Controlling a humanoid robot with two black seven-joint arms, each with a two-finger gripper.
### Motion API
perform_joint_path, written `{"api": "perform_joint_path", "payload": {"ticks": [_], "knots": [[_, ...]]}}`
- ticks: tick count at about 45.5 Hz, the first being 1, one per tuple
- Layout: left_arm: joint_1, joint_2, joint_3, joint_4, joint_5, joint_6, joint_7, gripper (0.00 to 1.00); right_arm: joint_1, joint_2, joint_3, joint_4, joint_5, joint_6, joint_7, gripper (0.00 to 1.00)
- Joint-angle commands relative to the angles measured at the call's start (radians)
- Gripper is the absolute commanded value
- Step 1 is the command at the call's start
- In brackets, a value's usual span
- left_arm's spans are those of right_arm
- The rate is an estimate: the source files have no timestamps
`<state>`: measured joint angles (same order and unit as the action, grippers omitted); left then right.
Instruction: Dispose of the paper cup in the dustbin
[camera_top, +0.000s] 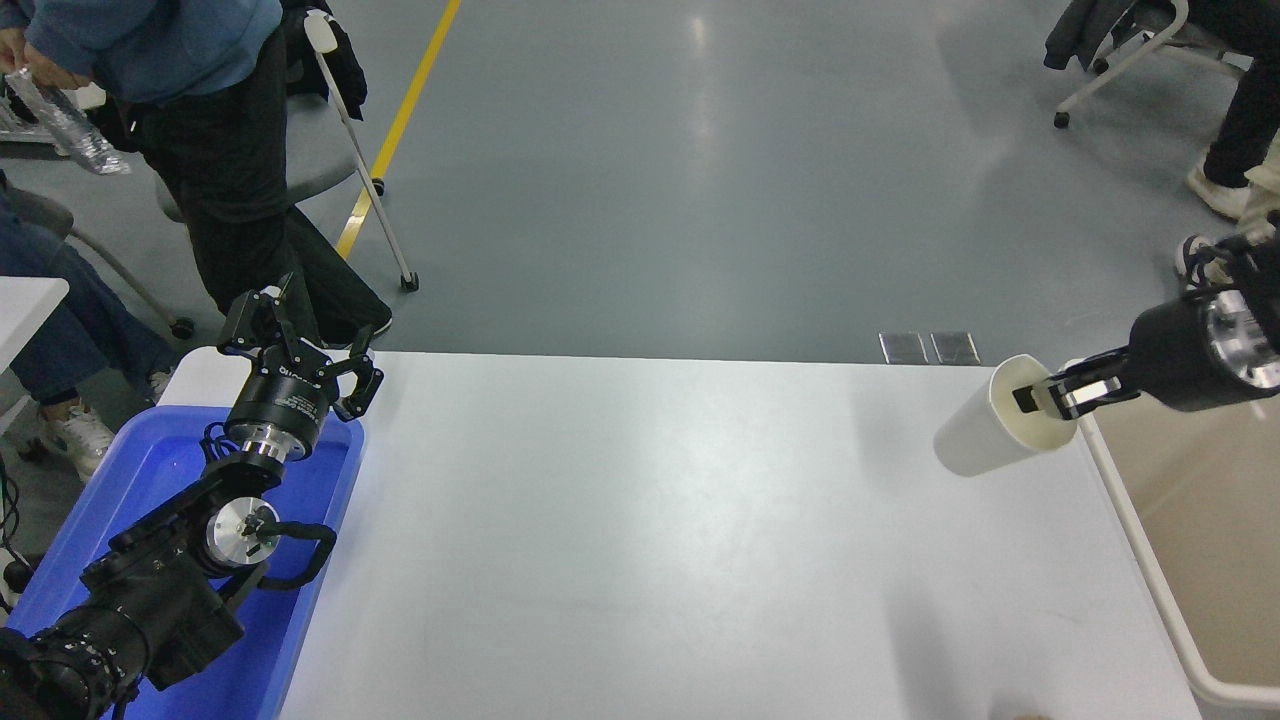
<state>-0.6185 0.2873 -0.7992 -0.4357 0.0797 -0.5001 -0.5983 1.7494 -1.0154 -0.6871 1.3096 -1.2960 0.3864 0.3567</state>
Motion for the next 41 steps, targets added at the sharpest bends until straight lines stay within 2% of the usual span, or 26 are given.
{"api": "perform_joint_path", "payload": {"ticks": [1,13,24,41], "knots": [[0.000,0.001,0.000,0.000,0.000,0.000,0.000,1.00,-0.094,-0.052,0.029,-0.148,0.021,-0.023,0.001,0.00],[0.000,0.000,0.000,0.000,0.000,0.000,0.000,1.00,-0.229,-0.055,0.092,-0.303,0.087,-0.034,0.001,0.00],[0.000,0.000,0.000,0.000,0.000,0.000,0.000,1.00,-0.389,-0.002,0.135,-0.506,0.142,-0.038,-0.001,0.00],[0.000,0.000,0.000,0.000,0.000,0.000,0.000,1.00,-0.609,0.147,0.158,-0.861,0.401,-0.050,-0.001,0.00]]}}
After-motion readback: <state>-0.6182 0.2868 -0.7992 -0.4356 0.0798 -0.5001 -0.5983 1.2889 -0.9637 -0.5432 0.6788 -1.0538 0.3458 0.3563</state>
